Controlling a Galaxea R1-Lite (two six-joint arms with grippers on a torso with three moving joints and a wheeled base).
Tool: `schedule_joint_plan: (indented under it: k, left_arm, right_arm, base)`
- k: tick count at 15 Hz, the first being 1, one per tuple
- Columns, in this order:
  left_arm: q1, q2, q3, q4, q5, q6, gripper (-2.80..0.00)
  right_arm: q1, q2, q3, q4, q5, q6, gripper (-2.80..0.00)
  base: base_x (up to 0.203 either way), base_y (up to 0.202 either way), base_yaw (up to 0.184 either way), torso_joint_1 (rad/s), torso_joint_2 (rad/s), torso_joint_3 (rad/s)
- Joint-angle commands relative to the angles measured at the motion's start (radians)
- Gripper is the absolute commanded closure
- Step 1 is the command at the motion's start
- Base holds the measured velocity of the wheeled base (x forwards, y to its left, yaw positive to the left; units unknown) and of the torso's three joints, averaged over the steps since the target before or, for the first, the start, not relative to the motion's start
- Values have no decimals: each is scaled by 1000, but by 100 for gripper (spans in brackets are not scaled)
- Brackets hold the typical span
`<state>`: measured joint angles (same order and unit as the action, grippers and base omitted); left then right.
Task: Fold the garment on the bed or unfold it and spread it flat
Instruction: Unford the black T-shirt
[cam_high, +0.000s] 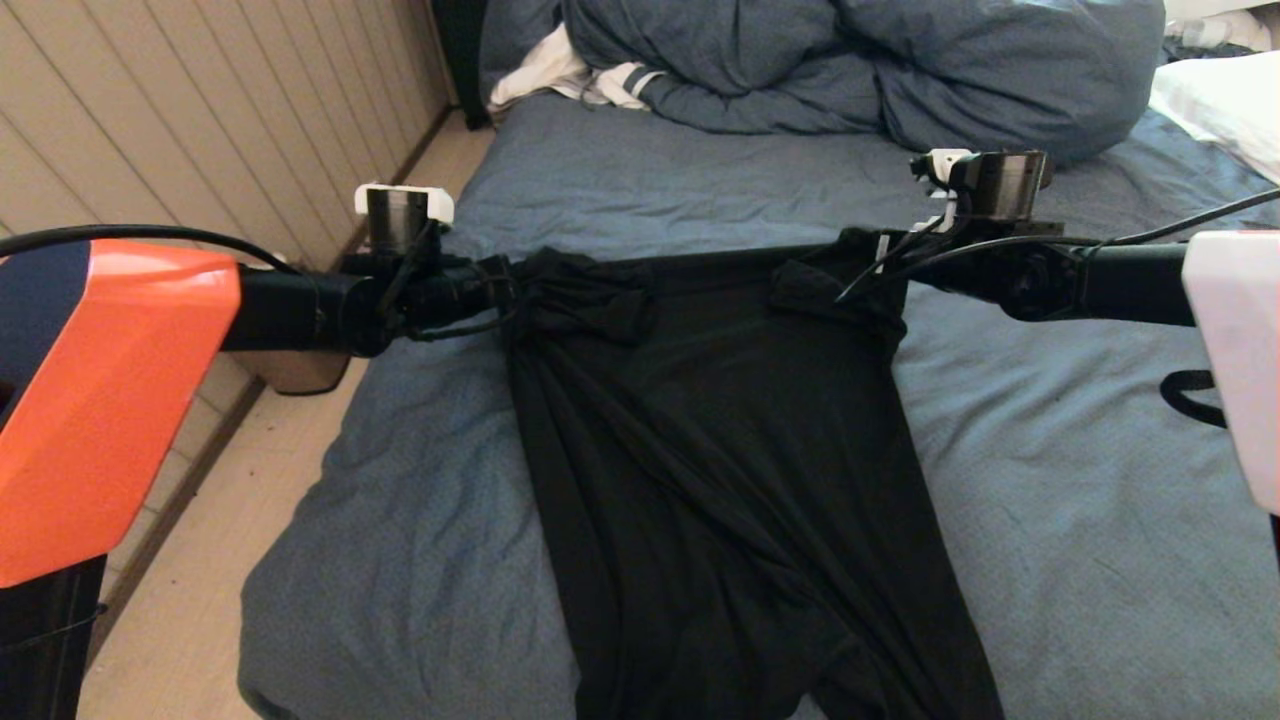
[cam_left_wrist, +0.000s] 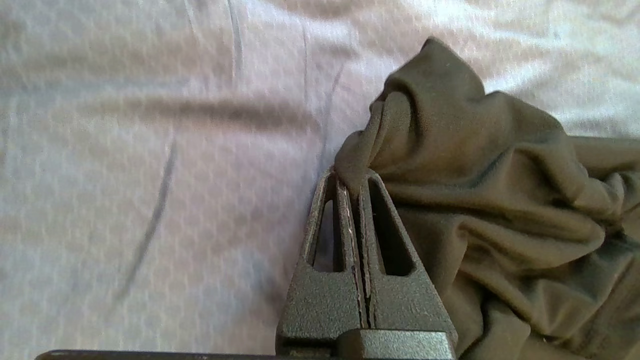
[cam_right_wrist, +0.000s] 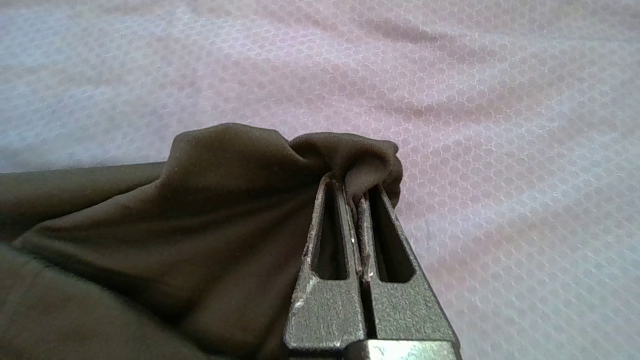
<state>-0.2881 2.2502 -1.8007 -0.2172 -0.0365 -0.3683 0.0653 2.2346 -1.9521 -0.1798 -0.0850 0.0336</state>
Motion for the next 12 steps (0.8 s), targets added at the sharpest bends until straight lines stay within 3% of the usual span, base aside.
schedule_joint_plan:
  k: [1,12]
  left_arm:
    - [8,33,-31,-2,0,-2,0]
    - [29,117,-91,-30,1,46,0]
  right_arm:
    - [8,37,-2,-38,0,0,0]
    - [13,94,-11,-87,4,-3,0]
  base:
    - [0,0,0,0,0,0]
    - [0,0,0,0,0,0]
